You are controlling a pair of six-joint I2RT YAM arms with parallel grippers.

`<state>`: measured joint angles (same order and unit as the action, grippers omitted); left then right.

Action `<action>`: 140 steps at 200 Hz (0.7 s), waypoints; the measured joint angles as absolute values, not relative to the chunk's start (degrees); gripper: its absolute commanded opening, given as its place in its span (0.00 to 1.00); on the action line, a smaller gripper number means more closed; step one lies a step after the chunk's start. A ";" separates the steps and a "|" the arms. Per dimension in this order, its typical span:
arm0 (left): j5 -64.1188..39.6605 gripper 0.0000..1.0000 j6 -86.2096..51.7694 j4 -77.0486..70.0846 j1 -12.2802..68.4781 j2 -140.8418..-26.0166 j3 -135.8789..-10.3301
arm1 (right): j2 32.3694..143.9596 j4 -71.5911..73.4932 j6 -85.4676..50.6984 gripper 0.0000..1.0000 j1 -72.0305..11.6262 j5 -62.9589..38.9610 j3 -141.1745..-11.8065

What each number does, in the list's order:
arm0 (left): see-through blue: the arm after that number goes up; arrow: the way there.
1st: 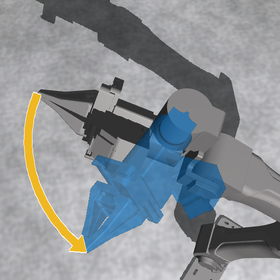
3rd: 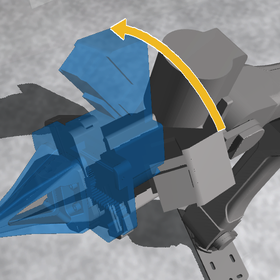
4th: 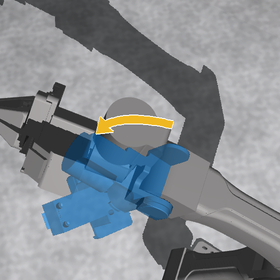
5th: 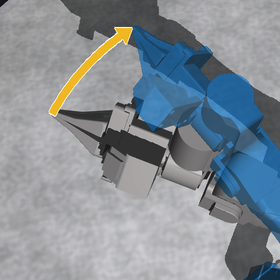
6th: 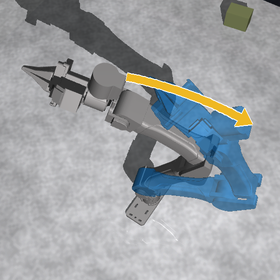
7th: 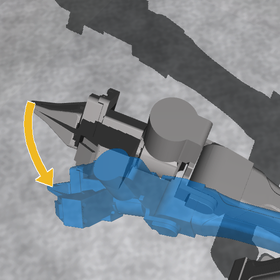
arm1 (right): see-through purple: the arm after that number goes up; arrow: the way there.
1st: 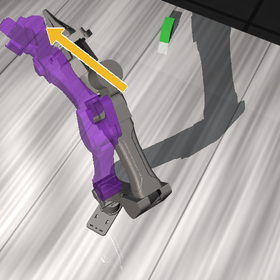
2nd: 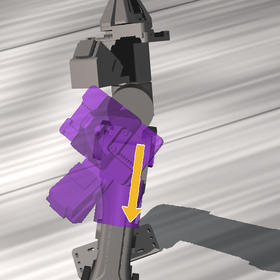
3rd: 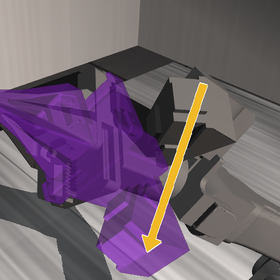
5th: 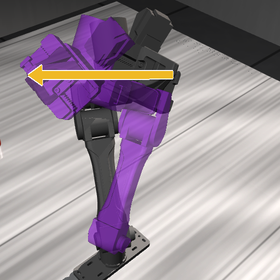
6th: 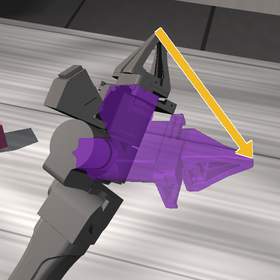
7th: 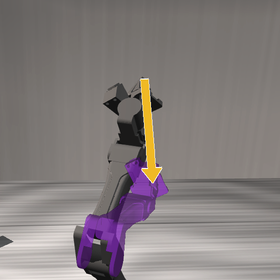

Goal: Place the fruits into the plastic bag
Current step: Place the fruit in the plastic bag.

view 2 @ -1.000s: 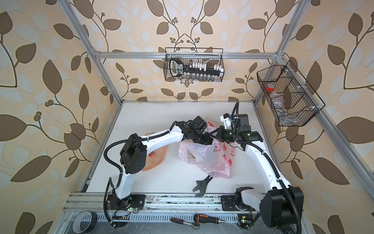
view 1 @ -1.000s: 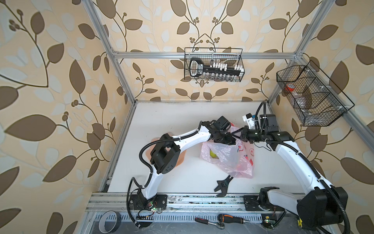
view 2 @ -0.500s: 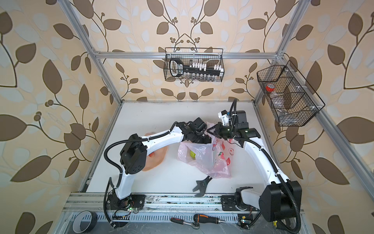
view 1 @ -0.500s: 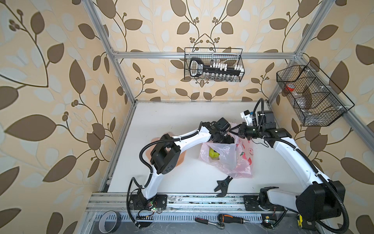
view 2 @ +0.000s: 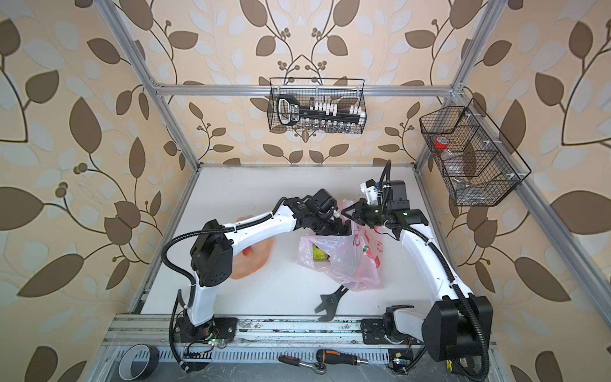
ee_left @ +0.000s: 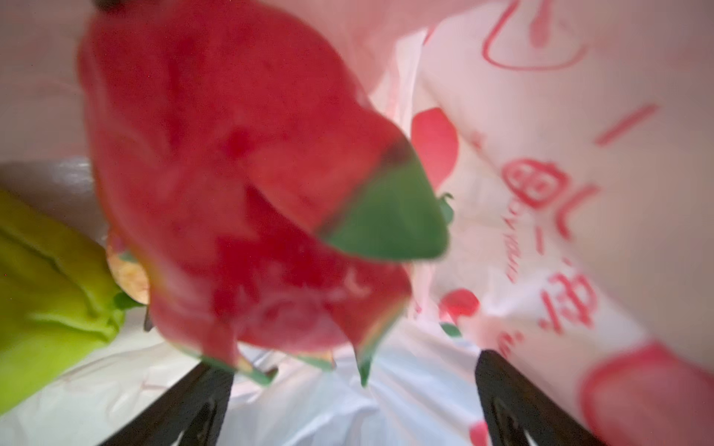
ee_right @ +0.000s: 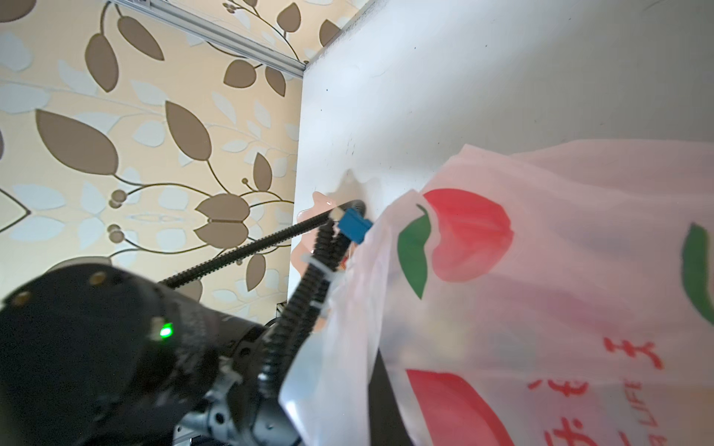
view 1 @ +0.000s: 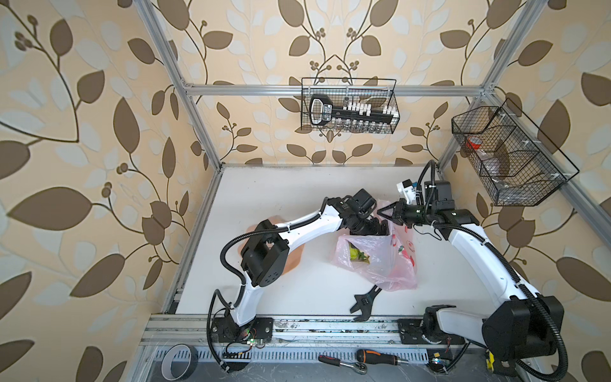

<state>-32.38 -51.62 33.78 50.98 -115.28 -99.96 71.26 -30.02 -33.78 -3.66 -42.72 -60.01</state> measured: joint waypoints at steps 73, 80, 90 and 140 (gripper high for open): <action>-32.23 0.99 -51.75 32.95 50.94 -110.74 -95.26 | 70.89 -32.69 -31.44 0.00 -1.56 -43.51 -60.12; -31.77 0.99 -51.75 33.21 50.92 -110.72 -94.89 | 70.76 -32.99 -31.31 0.00 -1.39 -43.51 -60.14; -30.92 0.99 -51.75 33.36 50.92 -110.59 -94.39 | 70.61 -33.52 -30.98 0.00 -1.19 -43.53 -60.18; -25.61 0.99 -51.64 35.51 50.17 -106.06 -93.95 | 70.04 -34.68 -29.93 0.00 -0.95 -43.53 -60.40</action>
